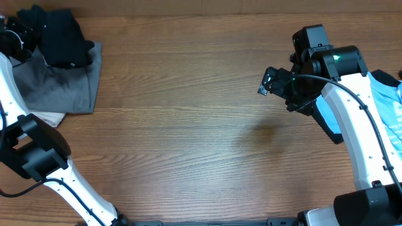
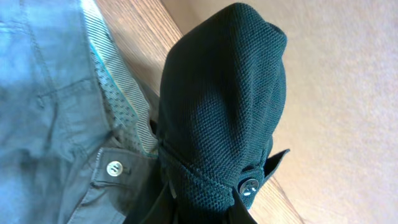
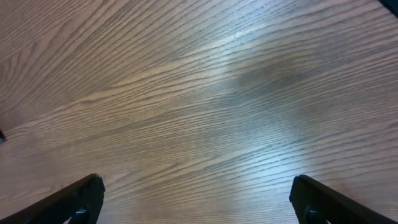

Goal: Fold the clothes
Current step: 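Carry the black shirt leftward onto the grey trousers stack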

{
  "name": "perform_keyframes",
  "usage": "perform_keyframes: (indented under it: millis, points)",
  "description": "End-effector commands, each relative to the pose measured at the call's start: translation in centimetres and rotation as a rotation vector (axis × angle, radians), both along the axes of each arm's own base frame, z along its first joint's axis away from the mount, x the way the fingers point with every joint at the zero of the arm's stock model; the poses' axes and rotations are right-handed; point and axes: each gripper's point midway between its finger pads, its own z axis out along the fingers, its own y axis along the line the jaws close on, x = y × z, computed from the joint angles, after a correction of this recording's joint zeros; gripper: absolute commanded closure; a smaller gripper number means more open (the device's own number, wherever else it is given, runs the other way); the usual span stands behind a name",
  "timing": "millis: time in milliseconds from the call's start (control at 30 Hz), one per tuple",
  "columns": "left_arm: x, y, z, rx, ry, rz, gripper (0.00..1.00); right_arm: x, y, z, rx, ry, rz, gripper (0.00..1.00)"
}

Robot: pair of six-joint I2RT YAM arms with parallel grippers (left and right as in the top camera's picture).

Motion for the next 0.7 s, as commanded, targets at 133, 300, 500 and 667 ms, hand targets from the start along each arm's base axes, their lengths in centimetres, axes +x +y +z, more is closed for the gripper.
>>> perform_keyframes:
  millis: [133, 300, 500, 667]
  points:
    - [-0.7, 2.7, 4.1, 0.048, -0.085, 0.078, 0.96, 0.1, 0.1, 1.7, 0.008, -0.054, 0.010, 0.00]
    - [-0.2, 2.2, 4.7, 0.034, -0.122, 0.044, 0.96, 0.1, 0.1, 1.7, 0.008, -0.054, 0.010, 0.00]
    - [0.6, 1.3, 6.2, -0.013, -0.197, 0.004, 0.96, 0.2, 0.1, 1.7, 0.008, -0.055, 0.011, 0.00]
    - [0.6, 1.3, 6.1, -0.016, -0.193, 0.005, 0.96, 0.2, 0.1, 1.6, 0.008, -0.055, 0.011, 0.00]
